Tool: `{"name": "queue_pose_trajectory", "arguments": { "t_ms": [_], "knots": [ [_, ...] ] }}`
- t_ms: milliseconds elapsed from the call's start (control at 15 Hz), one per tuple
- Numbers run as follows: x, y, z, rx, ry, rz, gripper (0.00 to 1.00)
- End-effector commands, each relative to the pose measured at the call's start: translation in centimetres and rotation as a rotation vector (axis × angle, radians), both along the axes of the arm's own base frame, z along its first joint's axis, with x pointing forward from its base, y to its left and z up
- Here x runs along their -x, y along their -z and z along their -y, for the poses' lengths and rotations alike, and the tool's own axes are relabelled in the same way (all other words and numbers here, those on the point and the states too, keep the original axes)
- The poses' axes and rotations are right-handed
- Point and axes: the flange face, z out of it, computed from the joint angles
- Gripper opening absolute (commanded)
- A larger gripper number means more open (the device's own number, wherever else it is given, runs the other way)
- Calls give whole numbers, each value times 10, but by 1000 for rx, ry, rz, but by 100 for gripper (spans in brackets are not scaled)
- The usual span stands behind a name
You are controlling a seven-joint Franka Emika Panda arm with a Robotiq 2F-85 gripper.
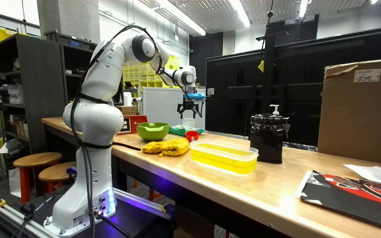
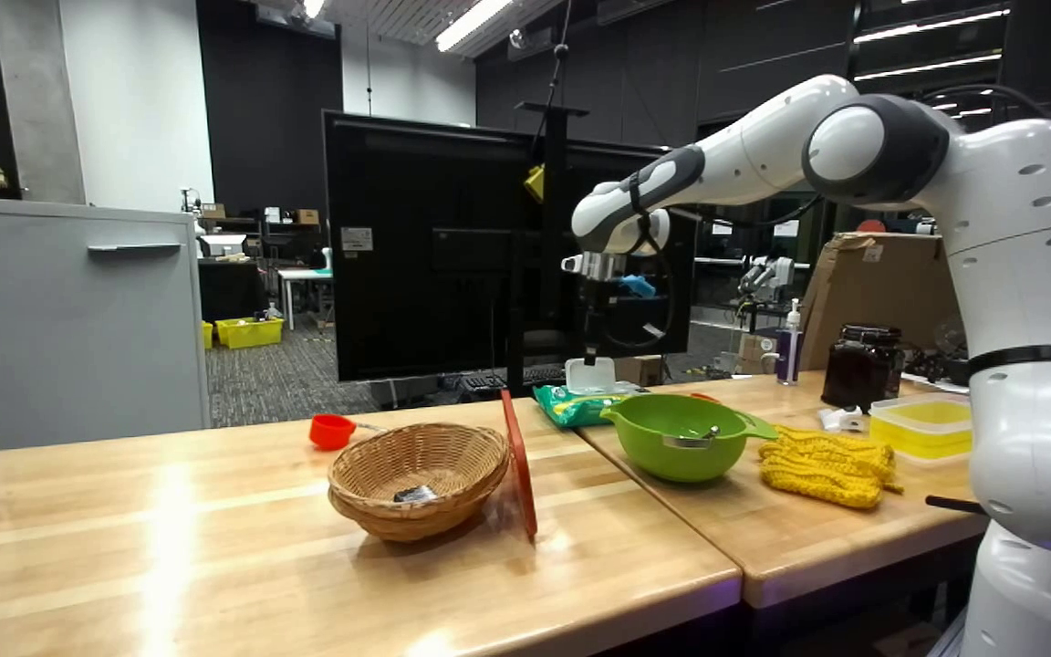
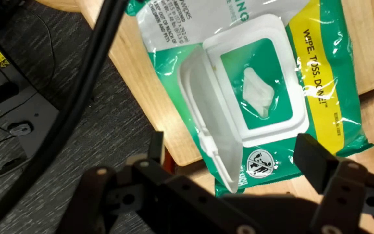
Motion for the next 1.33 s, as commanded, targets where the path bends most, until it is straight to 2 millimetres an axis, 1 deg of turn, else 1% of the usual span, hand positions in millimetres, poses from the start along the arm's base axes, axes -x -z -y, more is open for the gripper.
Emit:
{"name": "queue_pose_trajectory", "arguments": {
  "t_ms": [0, 333, 600, 933, 1267],
  "knots": [
    [3, -7, 5, -42, 2, -15, 100],
    [9, 0, 9, -92, 28, -36, 100],
    [14, 8, 7, -120, 42, -57, 100],
    [26, 15, 7, -129, 69, -102, 100],
    [48, 4, 7, -136, 123, -180, 100]
  ]
}}
